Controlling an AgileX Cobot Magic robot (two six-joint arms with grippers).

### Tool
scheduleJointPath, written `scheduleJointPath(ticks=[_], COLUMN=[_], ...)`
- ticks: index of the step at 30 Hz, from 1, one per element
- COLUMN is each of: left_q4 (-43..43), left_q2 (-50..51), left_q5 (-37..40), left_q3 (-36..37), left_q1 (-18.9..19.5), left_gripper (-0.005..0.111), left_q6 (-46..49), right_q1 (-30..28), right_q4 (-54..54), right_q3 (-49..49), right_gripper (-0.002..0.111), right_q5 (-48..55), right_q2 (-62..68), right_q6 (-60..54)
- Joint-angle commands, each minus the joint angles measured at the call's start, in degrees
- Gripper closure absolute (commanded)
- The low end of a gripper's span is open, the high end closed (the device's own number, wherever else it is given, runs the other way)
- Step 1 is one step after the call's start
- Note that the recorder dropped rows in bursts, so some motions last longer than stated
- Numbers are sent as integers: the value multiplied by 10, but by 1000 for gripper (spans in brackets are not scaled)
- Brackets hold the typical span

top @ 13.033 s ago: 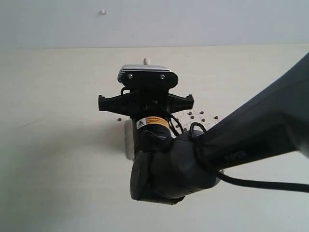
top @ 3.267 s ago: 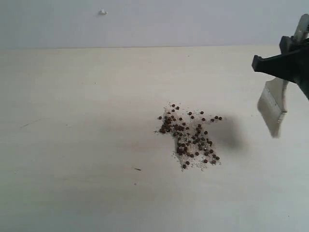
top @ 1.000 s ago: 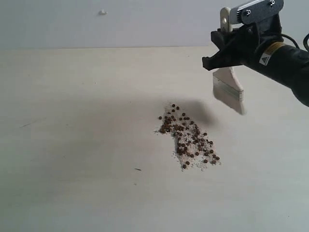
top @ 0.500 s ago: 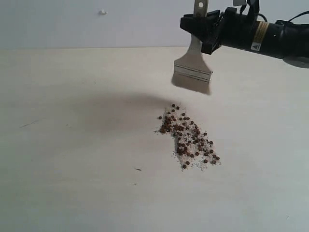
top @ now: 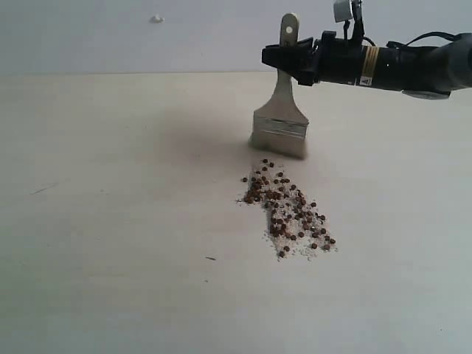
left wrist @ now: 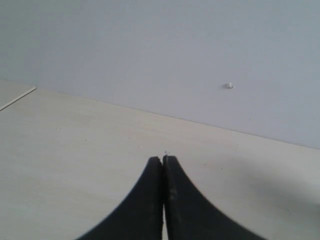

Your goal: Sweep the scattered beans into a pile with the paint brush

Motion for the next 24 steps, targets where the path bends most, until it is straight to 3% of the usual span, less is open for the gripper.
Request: scheduleJointPath(ticks=[1, 14, 24], left_q4=[-4, -4, -4], left_q2=[-3, -3, -3], left_q5=[-2, -2, -2], left_q3=[0, 0, 0], left_q1=[2, 2, 2], left_gripper=[107, 107, 107], left_q6=[3, 3, 3], right_q1=[0, 0, 0], right_q4=[-74, -176, -122], right_q3=[-4, -4, -4], right_gripper=[108, 108, 108], right_q5=[-4, -4, -4], right_q2=[1, 0, -9], right_q6=[73, 322, 252])
